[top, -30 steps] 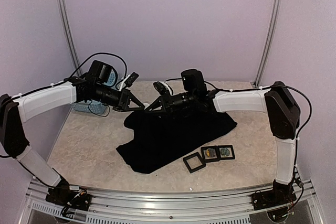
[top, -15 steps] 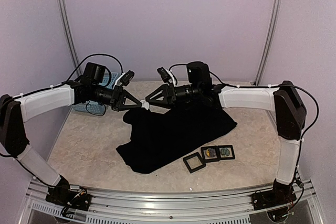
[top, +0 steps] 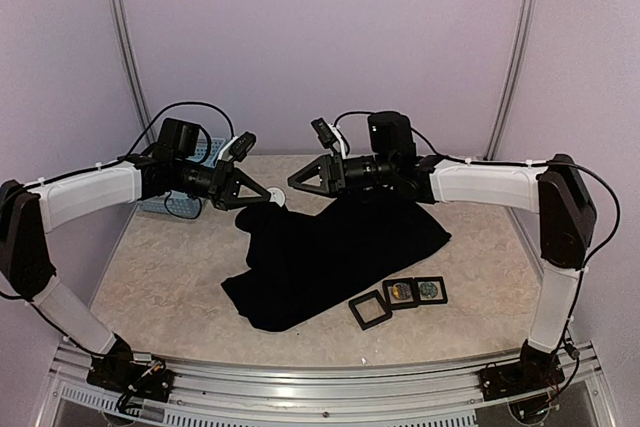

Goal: Remove the brooch from the garment
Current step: Remove the brooch from the crumpled clothing.

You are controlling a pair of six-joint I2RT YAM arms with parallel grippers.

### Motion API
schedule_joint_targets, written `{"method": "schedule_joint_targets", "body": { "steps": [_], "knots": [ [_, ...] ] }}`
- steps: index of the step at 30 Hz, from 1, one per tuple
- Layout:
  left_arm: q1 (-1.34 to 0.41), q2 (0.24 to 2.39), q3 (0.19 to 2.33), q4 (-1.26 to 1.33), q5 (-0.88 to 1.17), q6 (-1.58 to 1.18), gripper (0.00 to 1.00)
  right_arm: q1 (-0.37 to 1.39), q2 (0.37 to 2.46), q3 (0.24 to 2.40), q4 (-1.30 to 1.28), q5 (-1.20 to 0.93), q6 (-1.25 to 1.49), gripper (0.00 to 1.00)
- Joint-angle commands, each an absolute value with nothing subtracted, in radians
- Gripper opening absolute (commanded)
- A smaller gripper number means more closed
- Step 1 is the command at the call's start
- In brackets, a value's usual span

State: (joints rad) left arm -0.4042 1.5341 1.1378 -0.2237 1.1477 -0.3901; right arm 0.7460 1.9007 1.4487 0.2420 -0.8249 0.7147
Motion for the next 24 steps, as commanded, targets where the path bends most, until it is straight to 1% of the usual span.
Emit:
{"method": "schedule_joint_targets", "body": {
  "steps": [1,10,16,22,24],
  "knots": [
    [-0.397,1.526,1.13,-0.178,1.172,-0.413,0.0,0.763,1.91,1.491,0.097,-0.832,0.619,0.42],
    [-0.396,1.527,1.127,-0.178,1.164,-0.416,0.0,0.797,1.945,1.534,0.098,-0.878,0.628,0.32],
    [-0.397,1.528,1.13,-0.175,1.162,-0.416,0.0,0.808,1.974,1.561,0.097,-0.892,0.641,0.19],
    [-0.396,1.532,1.132,-0.169,1.152,-0.419,0.0,0.811,1.978,1.564,0.106,-0.895,0.65,0.0],
    [-0.396,1.531,1.133,-0.165,1.139,-0.424,0.01,0.811,1.972,1.561,0.106,-0.883,0.647,0.0]
  ]
}}
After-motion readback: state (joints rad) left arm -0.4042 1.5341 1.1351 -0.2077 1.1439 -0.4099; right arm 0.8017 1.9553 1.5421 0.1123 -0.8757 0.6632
